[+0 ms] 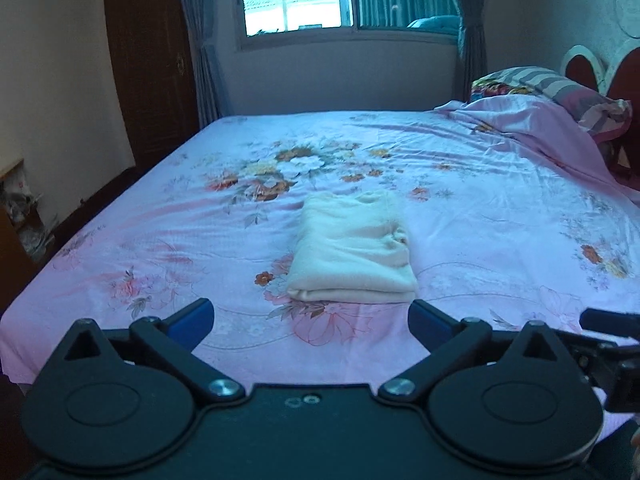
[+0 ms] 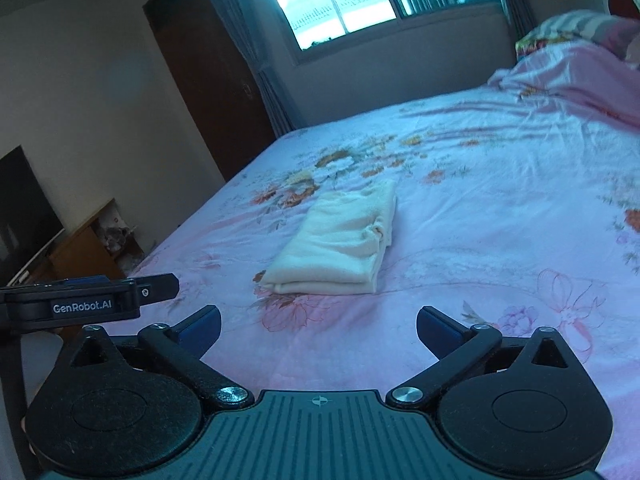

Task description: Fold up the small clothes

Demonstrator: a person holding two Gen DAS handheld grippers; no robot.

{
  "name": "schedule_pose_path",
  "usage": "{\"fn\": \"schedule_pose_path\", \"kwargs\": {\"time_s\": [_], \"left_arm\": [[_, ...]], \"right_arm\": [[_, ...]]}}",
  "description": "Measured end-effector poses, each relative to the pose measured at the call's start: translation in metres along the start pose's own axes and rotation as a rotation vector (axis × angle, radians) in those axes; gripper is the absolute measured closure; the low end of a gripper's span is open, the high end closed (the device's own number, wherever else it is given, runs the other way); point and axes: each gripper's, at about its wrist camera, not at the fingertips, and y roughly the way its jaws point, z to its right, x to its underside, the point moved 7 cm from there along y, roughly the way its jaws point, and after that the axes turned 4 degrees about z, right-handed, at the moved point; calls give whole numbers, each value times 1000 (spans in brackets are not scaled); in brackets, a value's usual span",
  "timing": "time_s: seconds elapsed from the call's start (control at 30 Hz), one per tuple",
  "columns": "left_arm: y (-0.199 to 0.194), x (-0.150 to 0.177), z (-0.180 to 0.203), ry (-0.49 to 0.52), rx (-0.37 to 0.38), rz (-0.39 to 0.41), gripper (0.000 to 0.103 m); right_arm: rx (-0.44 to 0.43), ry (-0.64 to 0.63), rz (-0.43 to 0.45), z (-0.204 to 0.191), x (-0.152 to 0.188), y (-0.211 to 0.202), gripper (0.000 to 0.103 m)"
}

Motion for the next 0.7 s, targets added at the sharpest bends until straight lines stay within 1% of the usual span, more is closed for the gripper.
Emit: {"fn": "schedule_pose_path", "kwargs": {"time_s": [0.1, 0.13, 0.2, 0.3, 0.4, 0.5, 0.57, 0.63, 0.7], "left_arm": [[-23, 0, 6, -17, 46, 28, 1], [-28, -2, 9, -32, 70, 23, 1], [-35, -2, 12, -55, 89, 5, 1], [-44, -3, 16, -53, 58, 11, 1], [-50, -4, 21, -26, 11, 34, 1], [-52, -7, 30, -14, 10, 48, 1], [-47, -8, 37, -16, 10, 32, 1], [-39, -9, 44, -13, 7, 24, 1], [-30, -6, 50, -20, 17, 13, 1]], "right_arm": [[5, -64, 52, -8, -4, -20, 0], [12, -75, 76, -10, -7, -27, 0], [14, -91, 130, -14, -12, -40, 0], [40, -139, 149, -19, -19, -50, 0], [89, -142, 159, -16, -23, -57, 0], [122, -155, 164, -11, -25, -58, 0], [150, -153, 175, -5, -25, -59, 0], [197, -155, 190, 5, -25, -59, 0], [223, -155, 193, 14, -25, -58, 0]]}}
